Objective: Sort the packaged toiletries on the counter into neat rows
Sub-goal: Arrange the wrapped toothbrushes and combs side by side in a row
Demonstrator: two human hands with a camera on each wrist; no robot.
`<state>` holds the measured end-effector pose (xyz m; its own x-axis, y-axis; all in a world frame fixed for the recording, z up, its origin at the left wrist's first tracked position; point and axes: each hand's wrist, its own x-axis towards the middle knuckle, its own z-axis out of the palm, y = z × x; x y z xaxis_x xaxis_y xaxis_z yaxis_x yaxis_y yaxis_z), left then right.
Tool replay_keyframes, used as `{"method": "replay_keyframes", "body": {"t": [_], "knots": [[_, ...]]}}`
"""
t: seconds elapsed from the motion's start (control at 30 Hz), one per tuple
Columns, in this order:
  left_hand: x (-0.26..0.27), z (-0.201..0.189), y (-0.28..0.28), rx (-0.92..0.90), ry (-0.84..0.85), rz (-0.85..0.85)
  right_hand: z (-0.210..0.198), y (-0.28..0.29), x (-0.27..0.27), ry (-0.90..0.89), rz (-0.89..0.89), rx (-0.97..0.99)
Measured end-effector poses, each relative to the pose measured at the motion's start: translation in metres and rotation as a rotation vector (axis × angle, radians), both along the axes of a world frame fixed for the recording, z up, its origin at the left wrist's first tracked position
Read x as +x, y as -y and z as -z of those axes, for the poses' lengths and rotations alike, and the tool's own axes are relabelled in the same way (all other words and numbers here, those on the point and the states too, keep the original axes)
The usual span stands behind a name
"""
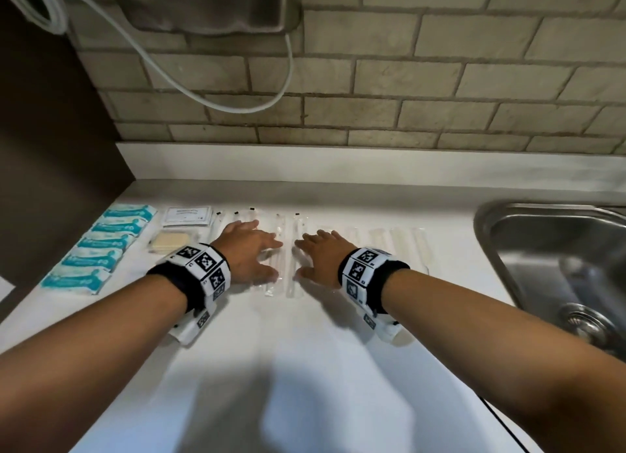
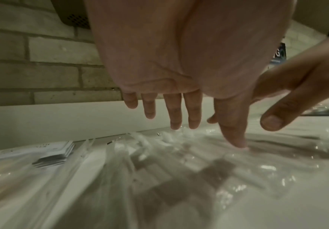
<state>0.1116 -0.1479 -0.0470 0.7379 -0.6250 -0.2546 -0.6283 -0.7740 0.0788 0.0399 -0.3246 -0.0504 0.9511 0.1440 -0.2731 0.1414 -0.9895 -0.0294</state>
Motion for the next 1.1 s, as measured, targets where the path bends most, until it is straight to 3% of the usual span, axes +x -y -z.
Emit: {"method": "replay_keyframes", "body": {"t": [0.27, 0.67, 1.1], "knots": [[0.005, 0.011, -0.004, 0.044, -0.023, 0.052, 0.006, -0.012, 0.017, -0.121, 0.035, -0.06], [-0.001, 0.014, -0.004, -0.004, -0.008, 0.102, 0.005, -0.008, 0.016, -0.129, 0.081, -0.067], [0.012, -0.001, -0.028, -0.108, 0.062, 0.03, -0.006, -0.03, 0.017, -0.068, 0.061, -0.057]]}}
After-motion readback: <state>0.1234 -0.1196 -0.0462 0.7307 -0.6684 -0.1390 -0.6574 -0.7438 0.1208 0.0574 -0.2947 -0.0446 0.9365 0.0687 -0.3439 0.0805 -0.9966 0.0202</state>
